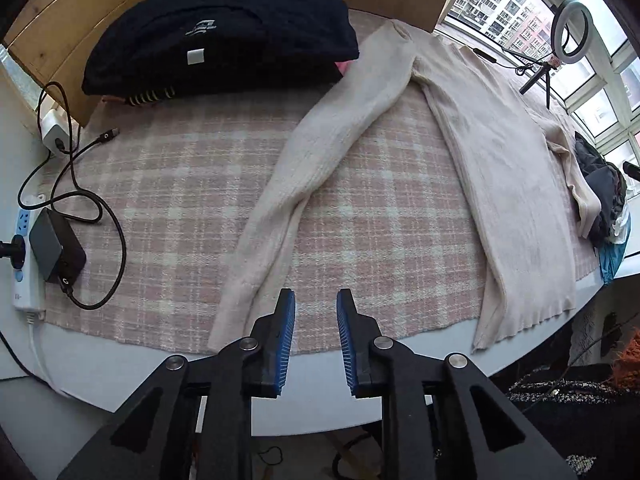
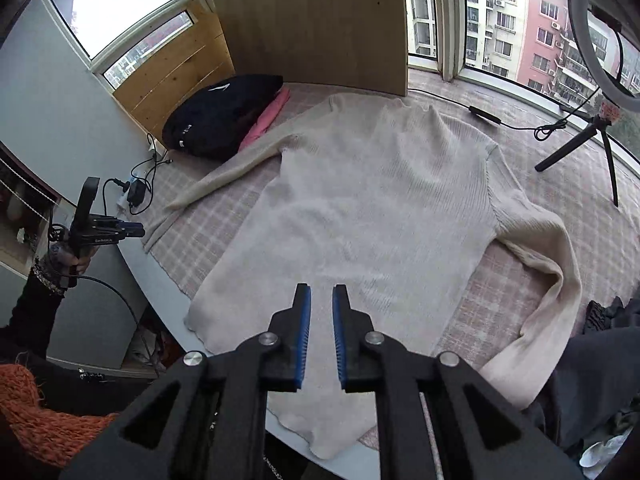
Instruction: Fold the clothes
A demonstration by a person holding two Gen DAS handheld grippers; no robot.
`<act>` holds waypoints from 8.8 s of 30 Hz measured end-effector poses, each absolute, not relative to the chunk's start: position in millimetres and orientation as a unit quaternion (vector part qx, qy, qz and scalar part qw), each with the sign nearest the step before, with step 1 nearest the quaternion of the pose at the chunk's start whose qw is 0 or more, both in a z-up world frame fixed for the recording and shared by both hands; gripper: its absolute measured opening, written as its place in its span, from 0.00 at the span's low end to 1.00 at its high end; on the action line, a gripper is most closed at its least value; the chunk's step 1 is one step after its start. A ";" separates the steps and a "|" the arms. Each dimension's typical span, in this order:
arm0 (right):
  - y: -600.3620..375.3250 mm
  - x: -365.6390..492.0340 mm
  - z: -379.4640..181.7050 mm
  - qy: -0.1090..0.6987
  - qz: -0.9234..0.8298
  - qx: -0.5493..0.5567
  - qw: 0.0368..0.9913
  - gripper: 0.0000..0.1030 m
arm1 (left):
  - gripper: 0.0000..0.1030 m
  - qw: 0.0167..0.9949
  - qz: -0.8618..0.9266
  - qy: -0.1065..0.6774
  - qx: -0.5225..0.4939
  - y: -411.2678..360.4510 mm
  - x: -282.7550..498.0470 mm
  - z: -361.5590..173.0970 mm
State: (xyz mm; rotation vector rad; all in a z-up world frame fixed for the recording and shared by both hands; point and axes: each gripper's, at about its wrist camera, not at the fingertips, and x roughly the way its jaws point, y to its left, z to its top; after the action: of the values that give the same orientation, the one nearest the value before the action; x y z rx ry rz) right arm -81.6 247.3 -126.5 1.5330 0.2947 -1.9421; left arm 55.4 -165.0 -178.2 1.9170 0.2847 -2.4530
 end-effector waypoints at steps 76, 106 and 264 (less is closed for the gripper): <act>2.5 -346.9 -192.3 -0.129 -0.686 0.647 0.307 0.03 | 0.05 -0.043 -0.852 0.010 0.522 -194.8 68.6 -82.7; 122.1 -256.1 -154.0 0.167 -0.674 0.598 0.400 0.07 | 0.18 -0.012 -0.800 0.080 0.595 47.1 128.0 -186.2; 509.3 -81.6 -178.2 0.056 -0.737 0.607 0.292 0.04 | 0.24 -0.253 -0.750 -0.028 0.611 264.9 55.0 -210.3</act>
State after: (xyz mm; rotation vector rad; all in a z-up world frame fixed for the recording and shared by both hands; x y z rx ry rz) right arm -81.6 509.3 -178.2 1.6181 0.1496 -1.9637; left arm 55.0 264.9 -210.3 2.3058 -0.1047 -2.8303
